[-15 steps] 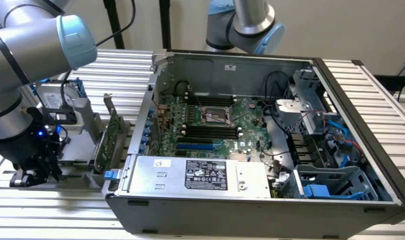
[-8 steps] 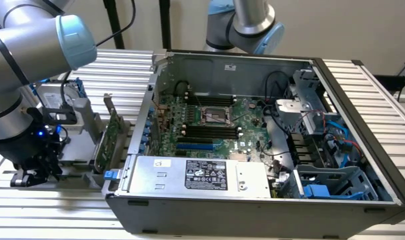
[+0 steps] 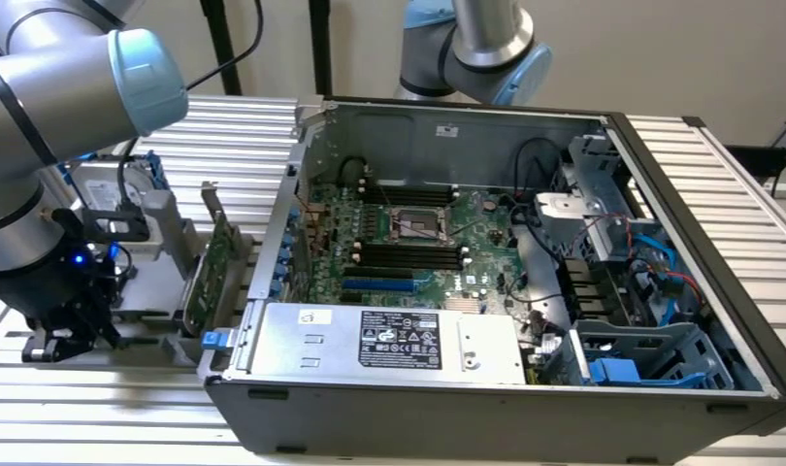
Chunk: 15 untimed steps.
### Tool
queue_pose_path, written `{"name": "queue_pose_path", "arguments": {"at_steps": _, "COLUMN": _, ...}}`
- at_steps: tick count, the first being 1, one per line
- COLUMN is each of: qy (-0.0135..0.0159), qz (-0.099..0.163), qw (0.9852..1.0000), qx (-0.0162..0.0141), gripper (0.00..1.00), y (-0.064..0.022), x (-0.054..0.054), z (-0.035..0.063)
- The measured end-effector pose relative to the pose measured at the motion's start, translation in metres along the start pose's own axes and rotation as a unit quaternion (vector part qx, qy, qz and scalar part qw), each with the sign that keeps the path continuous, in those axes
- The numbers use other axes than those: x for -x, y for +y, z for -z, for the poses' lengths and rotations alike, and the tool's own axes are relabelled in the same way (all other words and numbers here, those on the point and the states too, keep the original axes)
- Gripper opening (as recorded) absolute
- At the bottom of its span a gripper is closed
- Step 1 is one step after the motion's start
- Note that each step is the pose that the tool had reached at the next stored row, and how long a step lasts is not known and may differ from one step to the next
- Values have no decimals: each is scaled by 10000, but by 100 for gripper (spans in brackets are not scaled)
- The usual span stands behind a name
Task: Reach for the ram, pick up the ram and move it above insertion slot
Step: 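Pick up the ram and move it above insertion slot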
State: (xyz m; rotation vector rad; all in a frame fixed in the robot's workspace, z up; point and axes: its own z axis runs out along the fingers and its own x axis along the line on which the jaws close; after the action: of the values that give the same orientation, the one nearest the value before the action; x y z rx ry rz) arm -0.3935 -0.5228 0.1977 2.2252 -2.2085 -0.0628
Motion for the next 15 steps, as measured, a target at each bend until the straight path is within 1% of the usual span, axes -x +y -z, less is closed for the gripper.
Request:
{"name": "queue_pose_path", "arguments": {"at_steps": 11, "qy": -2, "qz": 0, "qw": 10000, "qx": -2, "gripper": 14, "y": 0, "x": 0, "z": 2}}
{"name": "queue_pose_path", "arguments": {"at_steps": 15, "qy": -1, "qz": 0, "qw": 10000, "qx": 0, "gripper": 14, "y": 2, "x": 1, "z": 46}}
